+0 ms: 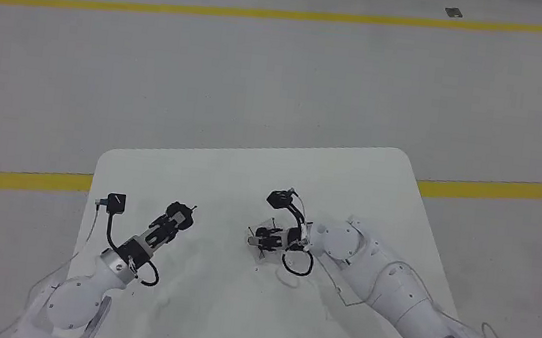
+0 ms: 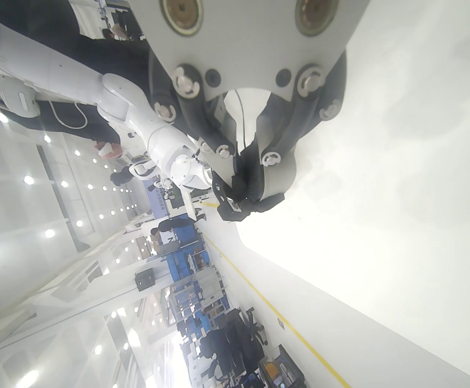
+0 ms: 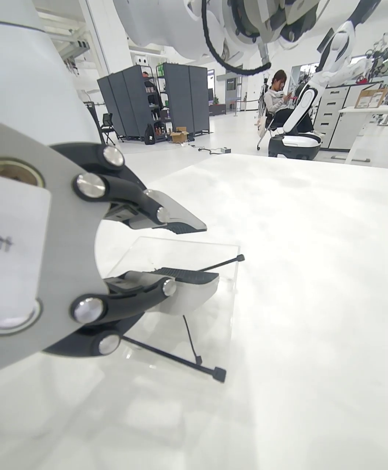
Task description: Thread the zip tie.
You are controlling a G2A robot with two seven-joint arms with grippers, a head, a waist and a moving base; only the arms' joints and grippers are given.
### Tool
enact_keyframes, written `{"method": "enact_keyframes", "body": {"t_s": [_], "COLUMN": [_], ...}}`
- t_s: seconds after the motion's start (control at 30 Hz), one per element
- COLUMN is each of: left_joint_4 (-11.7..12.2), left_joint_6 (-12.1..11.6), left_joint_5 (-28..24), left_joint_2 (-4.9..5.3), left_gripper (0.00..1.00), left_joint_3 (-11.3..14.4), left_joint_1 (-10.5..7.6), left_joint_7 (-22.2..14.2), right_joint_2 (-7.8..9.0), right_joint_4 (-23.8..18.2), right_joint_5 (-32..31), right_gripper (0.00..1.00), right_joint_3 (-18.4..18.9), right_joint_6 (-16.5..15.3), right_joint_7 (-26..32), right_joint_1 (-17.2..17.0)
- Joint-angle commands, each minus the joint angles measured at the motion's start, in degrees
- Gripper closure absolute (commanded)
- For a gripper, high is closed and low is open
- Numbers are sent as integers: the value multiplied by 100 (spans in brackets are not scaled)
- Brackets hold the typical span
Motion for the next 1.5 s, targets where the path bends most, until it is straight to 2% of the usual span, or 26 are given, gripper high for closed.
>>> {"method": "enact_keyframes", "body": {"t_s": [0.0, 0.37, 0.6, 0.83, 1.03, 1.47], "left_joint_4": [0, 0, 0, 0, 0, 0], "left_joint_6": [0, 0, 0, 0, 0, 0], "left_joint_5": [0, 0, 0, 0, 0, 0], "left_joint_2": [0, 0, 0, 0, 0, 0], "left_gripper": [100, 100, 100, 100, 100, 100], "left_joint_3": [0, 0, 0, 0, 0, 0], "left_joint_1": [0, 0, 0, 0, 0, 0], "left_joint_7": [0, 0, 0, 0, 0, 0], "right_joint_2": [-9, 31, 162, 267, 260, 160], "right_joint_4": [34, 30, -361, -756, -872, -665], "right_joint_5": [-12, -49, -346, -709, -862, -1144], "right_gripper": [78, 77, 76, 77, 80, 79], "right_joint_3": [-46, -88, 48, 169, 128, -62], "right_joint_6": [0, 0, 0, 47, 239, 455], "right_joint_7": [-33, -142, -23, 358, 548, 514], "right_joint_1": [30, 127, 105, 83, 96, 212]}}
